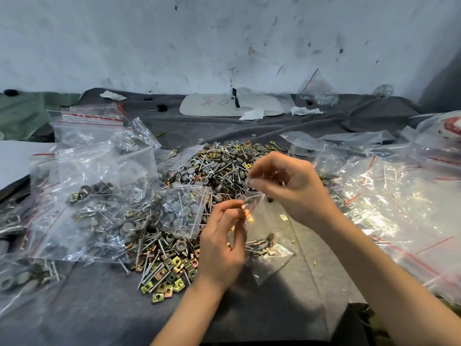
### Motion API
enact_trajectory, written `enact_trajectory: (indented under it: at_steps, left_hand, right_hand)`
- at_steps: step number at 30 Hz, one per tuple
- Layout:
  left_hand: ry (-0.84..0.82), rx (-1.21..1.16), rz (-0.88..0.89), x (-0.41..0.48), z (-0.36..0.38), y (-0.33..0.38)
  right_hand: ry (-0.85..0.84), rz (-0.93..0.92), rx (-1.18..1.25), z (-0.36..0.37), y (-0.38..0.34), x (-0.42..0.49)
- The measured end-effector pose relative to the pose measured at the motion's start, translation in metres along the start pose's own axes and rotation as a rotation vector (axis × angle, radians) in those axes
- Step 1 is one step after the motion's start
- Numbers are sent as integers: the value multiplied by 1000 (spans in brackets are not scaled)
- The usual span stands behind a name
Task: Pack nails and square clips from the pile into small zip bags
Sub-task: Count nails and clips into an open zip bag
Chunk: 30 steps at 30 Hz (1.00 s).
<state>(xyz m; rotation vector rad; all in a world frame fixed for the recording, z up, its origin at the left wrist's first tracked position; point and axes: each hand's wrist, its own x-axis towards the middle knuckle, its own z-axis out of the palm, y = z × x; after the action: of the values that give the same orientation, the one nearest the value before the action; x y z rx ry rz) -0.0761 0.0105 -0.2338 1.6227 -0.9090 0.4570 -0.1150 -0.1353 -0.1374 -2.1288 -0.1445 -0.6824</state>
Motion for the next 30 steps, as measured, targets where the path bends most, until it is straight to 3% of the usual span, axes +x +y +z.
enact_trajectory:
  at_steps: [2, 6, 10, 12, 19, 22, 26, 28, 30]
  left_hand:
    - [1, -7, -4, 0, 0, 0]
    - [0, -15, -36, 0, 1, 1]
    - [-2, -24, -36, -1, 2, 0]
    - [-1, -22, -35, -1, 1, 1]
    - [-6, 5, -23, 0, 1, -1]
    - [-10, 0, -22, 0, 1, 0]
    - [-17, 9, -11, 1, 0, 0]
    - [-23, 19, 6, 1, -1, -1]
    - [-33, 14, 21, 0, -1, -1]
  right_hand:
    - [-44, -20, -146, -2, -2, 1]
    - [162, 138, -172, -16, 25, 9]
    - [-87, 376, -403, -5, 73, 2]
    - [-177, 367, -537, 3, 91, -8]
    - [-163, 254, -632, 9, 103, -5]
    - [-25, 261, -478, 8, 92, -2]
    - [195, 260, 144, 2, 39, 4]
    - [105, 154, 248, -1, 13, 5]
    - [-58, 111, 161, 0, -3, 4]
